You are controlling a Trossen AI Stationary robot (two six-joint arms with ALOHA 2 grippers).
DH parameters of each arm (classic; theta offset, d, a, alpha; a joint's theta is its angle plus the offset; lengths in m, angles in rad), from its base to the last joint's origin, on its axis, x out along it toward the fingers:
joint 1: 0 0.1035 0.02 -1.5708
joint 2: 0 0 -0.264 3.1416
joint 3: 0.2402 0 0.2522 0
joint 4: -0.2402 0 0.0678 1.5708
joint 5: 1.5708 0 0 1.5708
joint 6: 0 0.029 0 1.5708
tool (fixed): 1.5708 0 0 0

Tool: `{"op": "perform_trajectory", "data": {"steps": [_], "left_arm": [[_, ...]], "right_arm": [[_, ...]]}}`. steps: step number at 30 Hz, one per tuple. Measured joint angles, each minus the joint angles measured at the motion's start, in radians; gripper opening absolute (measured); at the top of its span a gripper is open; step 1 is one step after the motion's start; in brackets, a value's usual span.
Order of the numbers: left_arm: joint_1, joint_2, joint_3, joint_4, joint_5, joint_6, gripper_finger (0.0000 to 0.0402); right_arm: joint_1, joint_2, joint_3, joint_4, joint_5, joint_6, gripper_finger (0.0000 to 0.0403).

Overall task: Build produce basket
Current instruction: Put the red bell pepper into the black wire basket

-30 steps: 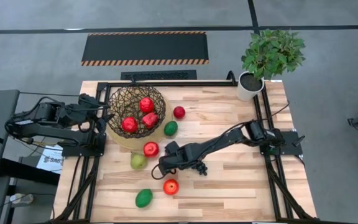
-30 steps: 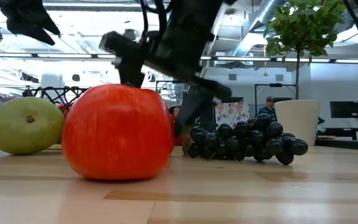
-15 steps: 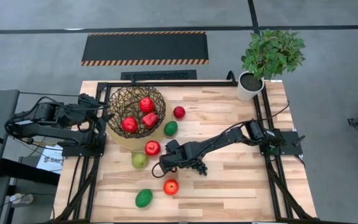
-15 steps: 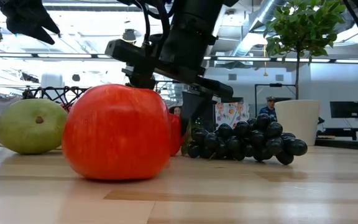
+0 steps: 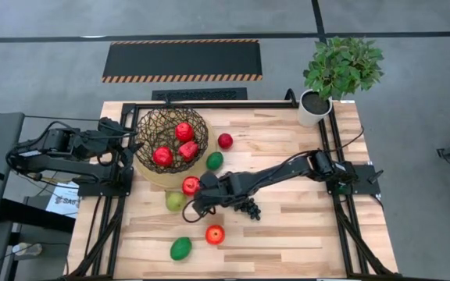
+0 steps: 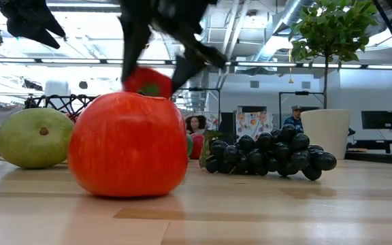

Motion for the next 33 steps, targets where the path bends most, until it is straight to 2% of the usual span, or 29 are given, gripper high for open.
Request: {"op": "perform_trajectory", "data": {"steps": [6,10,13,17,22,28,31,33], "left_arm": [[0.0,0.0,0.0,0.0,0.0,0.0,0.033],[0.0,0.0,0.0,0.0,0.0,0.0,0.033],[0.0,0.0,0.0,-0.001,0.0,0.0,0.033],[0.0,0.0,0.0,-0.007,-0.003,0.001,0.033],[0.0,0.0,-0.001,-0.007,-0.027,0.01,0.033],[0.0,0.0,-0.001,-0.006,-0.026,0.019,0.033],[0.0,0.0,-0.001,-0.006,-0.026,0.018,0.033],[0.0,0.0,-0.001,-0.006,-0.026,0.018,0.033]], "right_arm": [[0.0,0.0,0.19,0.004,0.006,-0.214,0.0315],[0.013,-0.001,0.318,0.028,0.004,-0.436,0.0315],[0.044,-0.057,0.29,0.163,-0.049,-0.624,0.0315],[0.082,-0.103,0.298,0.254,-0.085,-0.735,0.0315],[0.121,-0.125,0.296,0.333,-0.1,-0.842,0.0315],[0.151,-0.127,0.298,0.44,-0.236,-0.942,0.0315],[0.154,-0.128,0.298,0.468,-0.245,-0.968,0.0315],[0.149,-0.129,0.298,0.465,-0.213,-0.971,0.0315]]}}
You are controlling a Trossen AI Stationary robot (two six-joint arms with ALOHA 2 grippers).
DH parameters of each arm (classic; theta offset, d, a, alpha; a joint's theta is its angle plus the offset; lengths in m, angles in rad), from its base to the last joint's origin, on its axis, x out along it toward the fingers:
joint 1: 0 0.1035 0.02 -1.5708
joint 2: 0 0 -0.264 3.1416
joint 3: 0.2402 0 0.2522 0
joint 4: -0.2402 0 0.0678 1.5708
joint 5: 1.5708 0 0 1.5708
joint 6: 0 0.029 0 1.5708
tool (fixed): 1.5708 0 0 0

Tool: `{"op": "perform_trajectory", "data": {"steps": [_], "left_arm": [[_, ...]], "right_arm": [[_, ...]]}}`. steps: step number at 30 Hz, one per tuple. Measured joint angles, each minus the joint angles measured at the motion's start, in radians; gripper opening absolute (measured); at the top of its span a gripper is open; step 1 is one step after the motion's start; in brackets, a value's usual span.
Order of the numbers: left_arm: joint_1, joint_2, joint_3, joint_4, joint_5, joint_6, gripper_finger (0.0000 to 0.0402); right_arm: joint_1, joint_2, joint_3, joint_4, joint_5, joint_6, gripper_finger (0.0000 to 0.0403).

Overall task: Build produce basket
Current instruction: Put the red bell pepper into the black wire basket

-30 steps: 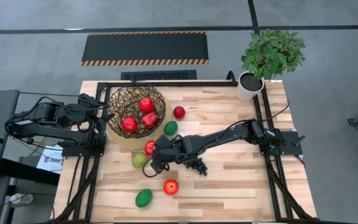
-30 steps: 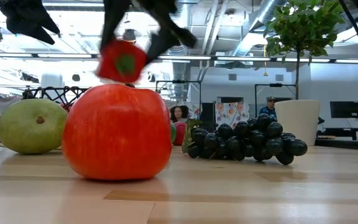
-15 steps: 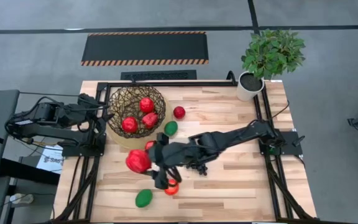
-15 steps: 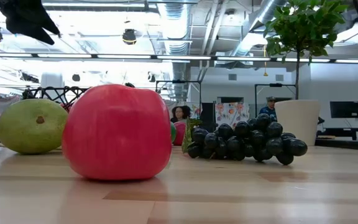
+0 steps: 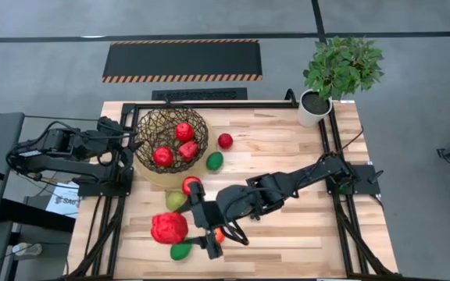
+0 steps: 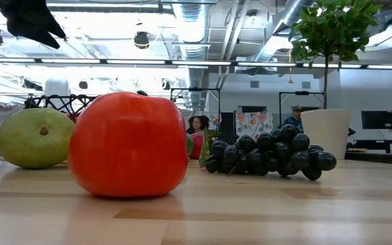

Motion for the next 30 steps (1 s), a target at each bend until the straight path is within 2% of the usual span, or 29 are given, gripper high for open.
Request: {"op": "perform_trajectory", "data": {"steps": [6,10,12,22,26,30], "left_arm": [[0.0,0.0,0.0,0.001,0.0,0.001,0.033],[0.0,0.0,0.0,0.001,0.0,0.001,0.033],[0.0,0.0,0.0,0.001,0.0,0.0,0.033],[0.0,0.0,0.0,-0.001,-0.001,0.0,0.033],[0.0,0.0,0.0,-0.001,-0.002,0.0,0.033],[0.0,0.0,0.0,0.0,-0.005,-0.001,0.033]], "right_arm": [[-0.054,0.0,0.0,-0.024,0.199,-0.002,0.0315],[-0.13,0.001,0.0,-0.039,0.339,0.035,0.0315],[-0.177,0.008,0.0,-0.036,0.372,0.061,0.0315],[-0.387,0.162,-0.008,-0.059,0.317,0.218,0.0315],[-0.453,0.255,-0.007,0.026,0.285,0.274,0.0315],[-0.517,0.34,-0.003,0.177,0.158,0.379,0.0315]]}}
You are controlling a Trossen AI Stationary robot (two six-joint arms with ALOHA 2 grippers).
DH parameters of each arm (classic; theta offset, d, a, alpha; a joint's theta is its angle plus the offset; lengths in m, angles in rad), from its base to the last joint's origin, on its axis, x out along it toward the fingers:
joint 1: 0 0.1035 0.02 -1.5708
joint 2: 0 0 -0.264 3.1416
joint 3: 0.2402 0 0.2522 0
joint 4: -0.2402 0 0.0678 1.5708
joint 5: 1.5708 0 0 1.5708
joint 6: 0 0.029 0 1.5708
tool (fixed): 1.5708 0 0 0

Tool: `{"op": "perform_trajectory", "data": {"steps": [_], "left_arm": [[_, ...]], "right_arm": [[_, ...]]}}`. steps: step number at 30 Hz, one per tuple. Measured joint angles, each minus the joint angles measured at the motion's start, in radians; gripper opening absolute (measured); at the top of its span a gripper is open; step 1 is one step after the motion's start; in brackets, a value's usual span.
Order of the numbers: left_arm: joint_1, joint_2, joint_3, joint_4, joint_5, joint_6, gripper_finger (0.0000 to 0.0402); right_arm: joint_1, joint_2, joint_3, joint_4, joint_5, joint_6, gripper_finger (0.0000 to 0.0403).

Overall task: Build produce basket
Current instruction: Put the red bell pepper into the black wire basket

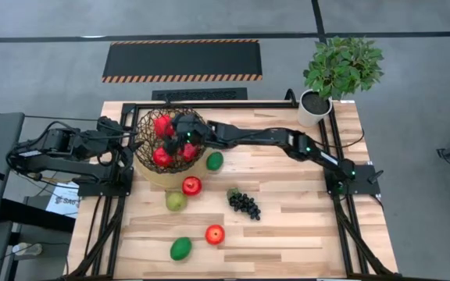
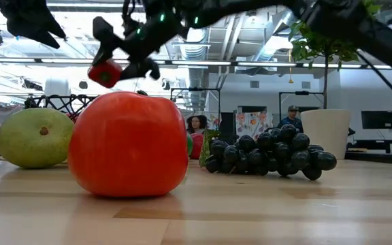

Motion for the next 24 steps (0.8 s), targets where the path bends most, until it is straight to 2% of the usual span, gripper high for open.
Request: {"op": "perform_trajectory", "data": {"steps": [4,8,13,24], "left_arm": [[0.0,0.0,0.0,0.0,0.0,0.0,0.033],[0.0,0.0,0.0,0.0,0.0,-0.001,0.033],[0.0,0.0,0.0,0.001,0.0,-0.001,0.033],[0.0,0.0,0.0,0.002,-0.012,-0.011,0.033]], "right_arm": [[-0.036,0.065,0.005,0.085,-0.056,0.075,0.0315],[-0.059,0.085,-0.003,0.036,-0.059,0.111,0.0315],[-0.067,0.076,-0.002,-0.041,-0.054,0.085,0.0315],[-0.043,0.078,-0.002,-0.062,-0.058,0.017,0.0316]]}}
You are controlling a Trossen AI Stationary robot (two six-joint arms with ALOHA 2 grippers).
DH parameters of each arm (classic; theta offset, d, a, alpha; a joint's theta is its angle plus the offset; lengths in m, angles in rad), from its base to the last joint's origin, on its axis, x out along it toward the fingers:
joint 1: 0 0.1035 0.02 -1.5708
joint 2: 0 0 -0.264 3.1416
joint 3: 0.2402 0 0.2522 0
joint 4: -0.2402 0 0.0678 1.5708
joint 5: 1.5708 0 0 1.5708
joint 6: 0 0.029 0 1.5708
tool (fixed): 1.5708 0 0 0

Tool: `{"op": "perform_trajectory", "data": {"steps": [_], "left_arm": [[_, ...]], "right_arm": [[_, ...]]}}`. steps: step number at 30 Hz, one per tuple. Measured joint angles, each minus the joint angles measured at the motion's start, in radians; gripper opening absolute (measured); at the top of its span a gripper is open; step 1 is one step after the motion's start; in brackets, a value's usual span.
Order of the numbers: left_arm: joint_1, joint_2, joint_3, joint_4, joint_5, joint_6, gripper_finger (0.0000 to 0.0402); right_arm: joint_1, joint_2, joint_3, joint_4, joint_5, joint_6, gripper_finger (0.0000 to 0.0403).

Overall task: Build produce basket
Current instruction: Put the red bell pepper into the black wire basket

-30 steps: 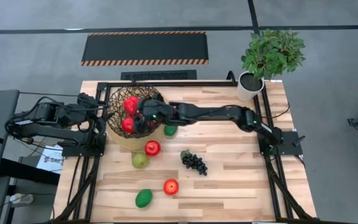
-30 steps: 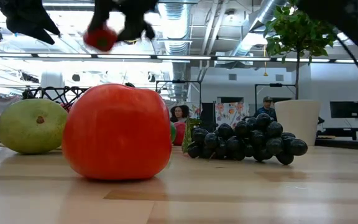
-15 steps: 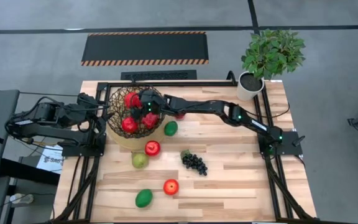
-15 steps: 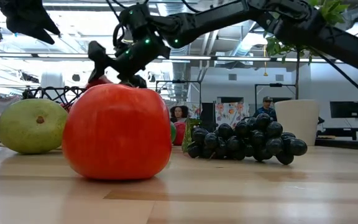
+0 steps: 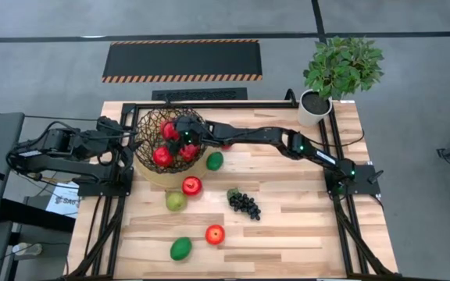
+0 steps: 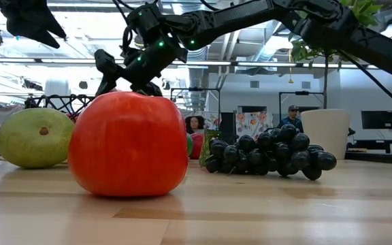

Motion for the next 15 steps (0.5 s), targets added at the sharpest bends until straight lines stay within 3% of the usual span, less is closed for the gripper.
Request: {"op": "perform_trajectory", "data": {"steps": [9,15], "left_arm": [[0.0,0.0,0.0,0.0,-0.001,-0.01,0.033],[0.0,0.0,0.0,0.0,-0.001,-0.01,0.033]], "right_arm": [[0.0,0.0,0.0,-0.063,0.0,-0.003,0.0364],[0.0,0.0,0.0,-0.076,0.0,-0.013,0.0374]]}}
